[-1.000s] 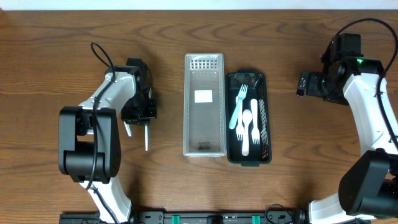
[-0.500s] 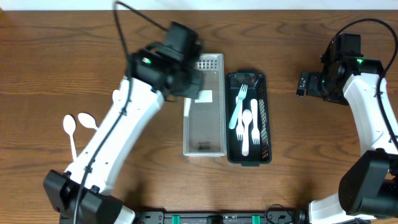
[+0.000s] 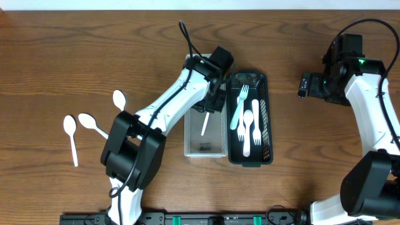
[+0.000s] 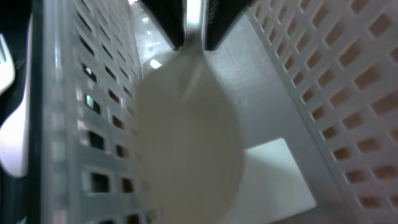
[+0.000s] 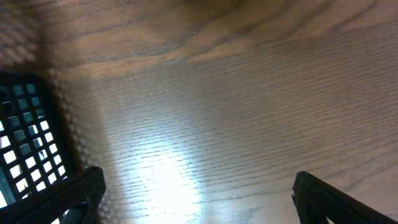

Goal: Pack container
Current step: 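Carry the spoon right and drop it into the white basket, then move the left gripper back to the next white spoon and grasp it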

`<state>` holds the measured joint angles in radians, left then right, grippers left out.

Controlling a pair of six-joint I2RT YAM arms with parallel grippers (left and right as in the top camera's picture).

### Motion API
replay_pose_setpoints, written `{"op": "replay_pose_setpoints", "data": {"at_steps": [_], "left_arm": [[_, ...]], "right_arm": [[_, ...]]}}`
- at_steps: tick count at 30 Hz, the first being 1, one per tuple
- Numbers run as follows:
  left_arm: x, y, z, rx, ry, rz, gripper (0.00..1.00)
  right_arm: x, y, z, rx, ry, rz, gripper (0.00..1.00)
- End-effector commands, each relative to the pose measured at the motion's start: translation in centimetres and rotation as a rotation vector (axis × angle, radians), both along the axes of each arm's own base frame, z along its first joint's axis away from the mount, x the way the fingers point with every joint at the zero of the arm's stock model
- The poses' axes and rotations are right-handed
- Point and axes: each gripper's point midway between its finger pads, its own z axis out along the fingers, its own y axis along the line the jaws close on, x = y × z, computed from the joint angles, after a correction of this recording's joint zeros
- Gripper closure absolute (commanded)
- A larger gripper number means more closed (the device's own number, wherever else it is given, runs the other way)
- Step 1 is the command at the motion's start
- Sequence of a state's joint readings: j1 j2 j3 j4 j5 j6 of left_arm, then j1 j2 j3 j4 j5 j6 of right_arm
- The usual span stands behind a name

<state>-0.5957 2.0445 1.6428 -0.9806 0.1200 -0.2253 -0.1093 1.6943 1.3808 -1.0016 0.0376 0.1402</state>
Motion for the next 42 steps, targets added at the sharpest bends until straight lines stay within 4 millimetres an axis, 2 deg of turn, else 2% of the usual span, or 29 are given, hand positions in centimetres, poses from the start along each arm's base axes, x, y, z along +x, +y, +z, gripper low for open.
{"op": "replay_pose_setpoints", "data": {"at_steps": [1, 3, 6, 7, 11, 13, 15, 18, 20, 26, 29, 34, 42], "left_arm": [[1.0, 0.1, 3.1, -0.029, -0.080, -0.035, 0.47], [1.5, 0.7, 4.9, -0.011, -0.135, -0.037, 0.43], [2.2, 3.3, 8.9, 0.045, -0.246, 0.003, 0.22], [2.3, 4.4, 10.1, 0.059, -0.272, 0.022, 0.20], [2.0, 10.3, 14.2, 0.083, -0.322, 0.147, 0.16], [2.1, 13.8, 15.2, 0.096, -0.323, 0.234, 0.14], [2.3, 17.3, 15.2, 0.109, -0.310, 0.326, 0.13], [2.6, 21.6, 13.6, 0.098, -0.257, 0.451, 0.12], [2.7, 23.5, 11.9, 0.073, -0.219, 0.514, 0.12], [2.3, 27.3, 4.5, 0.078, -0.113, 0.624, 0.12], [1.8, 27.9, 1.0, 0.092, -0.060, 0.639, 0.11], [1.7, 28.0, -3.1, 0.109, 0.010, 0.627, 0.11], [1.4, 27.9, -6.9, 0.128, 0.092, 0.623, 0.11]], "right_arm": [[-0.1, -0.3, 0.1, -0.004, -0.002, 0.005, 0.01], [-0.1, -0.3, 0.1, -0.004, -0.002, 0.005, 0.01], [-0.1, -0.3, 0.1, -0.004, -0.002, 0.005, 0.01], [-0.1, -0.3, 0.1, -0.004, -0.002, 0.005, 0.01], [-0.1, -0.3, 0.1, -0.005, -0.001, 0.009, 0.01], [-0.1, -0.3, 0.1, -0.005, -0.001, 0.009, 0.01], [-0.1, -0.3, 0.1, -0.005, -0.001, 0.009, 0.01], [-0.1, -0.3, 0.1, -0.005, -0.001, 0.009, 0.01], [-0.1, -0.3, 0.1, -0.005, -0.001, 0.009, 0.01], [-0.2, -0.3, 0.1, -0.004, 0.000, 0.009, 0.01], [-0.2, -0.3, 0.1, -0.004, 0.002, 0.009, 0.01], [-0.2, -0.3, 0.1, -0.004, 0.004, 0.009, 0.01], [-0.4, -0.3, 0.0, -0.005, 0.010, 0.016, 0.01]]}}
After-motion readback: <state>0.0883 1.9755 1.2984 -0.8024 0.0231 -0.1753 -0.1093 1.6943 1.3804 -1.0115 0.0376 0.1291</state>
